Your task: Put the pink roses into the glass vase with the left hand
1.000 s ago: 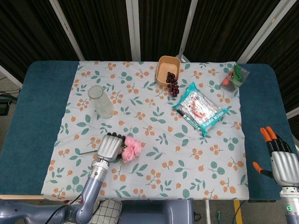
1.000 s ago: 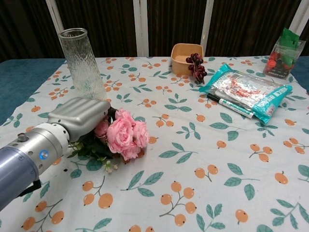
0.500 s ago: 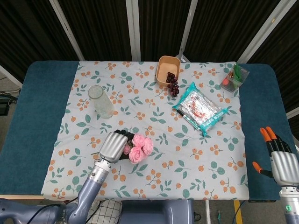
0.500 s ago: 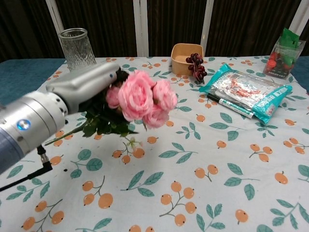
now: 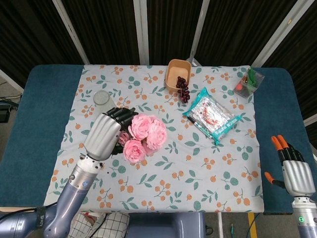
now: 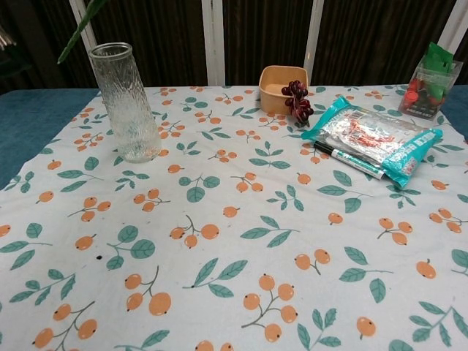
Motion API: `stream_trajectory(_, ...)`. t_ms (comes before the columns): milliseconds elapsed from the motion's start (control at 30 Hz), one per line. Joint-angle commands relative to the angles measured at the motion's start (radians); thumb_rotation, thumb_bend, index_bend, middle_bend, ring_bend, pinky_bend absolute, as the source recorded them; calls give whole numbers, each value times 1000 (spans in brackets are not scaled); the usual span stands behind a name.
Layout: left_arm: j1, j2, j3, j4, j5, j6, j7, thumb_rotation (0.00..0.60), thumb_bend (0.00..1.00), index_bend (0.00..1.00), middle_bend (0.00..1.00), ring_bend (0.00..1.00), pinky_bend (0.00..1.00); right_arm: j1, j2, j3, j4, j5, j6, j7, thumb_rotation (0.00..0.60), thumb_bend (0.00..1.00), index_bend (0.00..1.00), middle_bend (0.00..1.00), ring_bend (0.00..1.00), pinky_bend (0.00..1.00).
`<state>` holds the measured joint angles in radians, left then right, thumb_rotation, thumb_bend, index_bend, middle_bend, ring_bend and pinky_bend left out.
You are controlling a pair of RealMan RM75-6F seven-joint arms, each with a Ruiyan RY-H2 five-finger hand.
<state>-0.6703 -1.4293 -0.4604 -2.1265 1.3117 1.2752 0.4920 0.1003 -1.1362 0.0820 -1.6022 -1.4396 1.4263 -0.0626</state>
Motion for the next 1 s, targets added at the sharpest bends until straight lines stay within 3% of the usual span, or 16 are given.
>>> stream_trajectory(33, -26, 64, -115, 28, -39, 1, -145, 600, 465, 502, 495, 398, 445, 1, -3, 2, 4, 2, 1, 3, 600, 247, 0, 0, 94, 179)
stream_trajectory(167, -53, 74, -169, 99, -58, -15, -284, 600, 465, 502, 493, 398, 445, 3, -10, 8, 21, 11, -1, 12, 600, 247, 0, 0, 94, 179)
stream_trajectory(400, -115, 61, -192, 281, -113, -94, -499, 600, 466, 505, 491, 398, 445, 6, -22, 25, 46, 41, -4, 11, 600, 247, 0, 0, 94, 179)
stream_trajectory(1000, -196, -9, -186, 624, -175, -156, -780, 600, 465, 505, 465, 398, 445, 17, -38, 41, 71, 94, -35, -5, 600, 247, 0, 0, 94, 163)
